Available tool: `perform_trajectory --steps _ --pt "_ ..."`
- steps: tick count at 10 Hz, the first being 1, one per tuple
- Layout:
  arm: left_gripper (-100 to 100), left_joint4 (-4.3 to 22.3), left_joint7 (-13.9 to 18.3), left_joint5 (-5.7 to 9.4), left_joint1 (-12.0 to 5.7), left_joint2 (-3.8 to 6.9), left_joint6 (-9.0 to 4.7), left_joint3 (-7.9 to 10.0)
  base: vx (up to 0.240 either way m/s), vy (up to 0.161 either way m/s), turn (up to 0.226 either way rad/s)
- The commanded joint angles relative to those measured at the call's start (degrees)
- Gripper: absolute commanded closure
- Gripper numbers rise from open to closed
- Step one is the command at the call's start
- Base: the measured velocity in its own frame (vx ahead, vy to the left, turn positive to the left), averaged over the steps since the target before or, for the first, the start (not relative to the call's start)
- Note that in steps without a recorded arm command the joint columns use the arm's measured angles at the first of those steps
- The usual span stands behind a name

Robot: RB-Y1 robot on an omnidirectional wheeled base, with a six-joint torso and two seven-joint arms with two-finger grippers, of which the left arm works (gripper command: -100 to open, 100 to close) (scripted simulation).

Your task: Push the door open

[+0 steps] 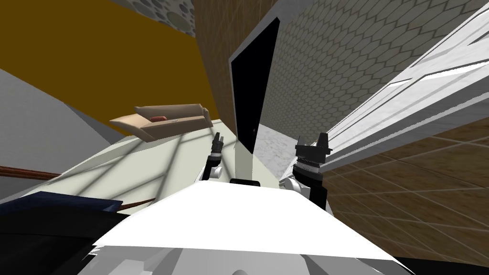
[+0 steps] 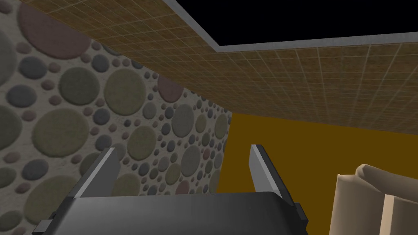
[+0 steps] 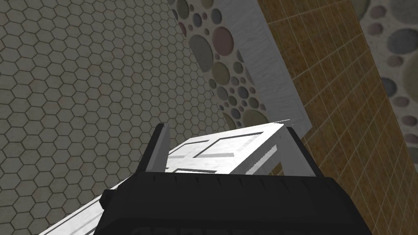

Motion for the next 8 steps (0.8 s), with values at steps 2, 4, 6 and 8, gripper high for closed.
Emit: perform_trajectory --steps 2,4,6,8 --pt "-100 3.59 0.72 -0.1 -1.51 0.53 -0.71 -0.28 0.091 0.026 -0.085" --pt "-100 6.59 1.32 -0.16 -2.74 0.92 -1.37 -0.49 0.098 0.012 -0.104" --pt "-100 9.57 1.93 -0.23 -3.98 1.3 -2.04 -0.71 0.089 0.024 -0.101" --pt "-100 12.96 2.59 -0.3 -5.34 1.63 -2.77 -0.94 0.083 0.026 -0.113"
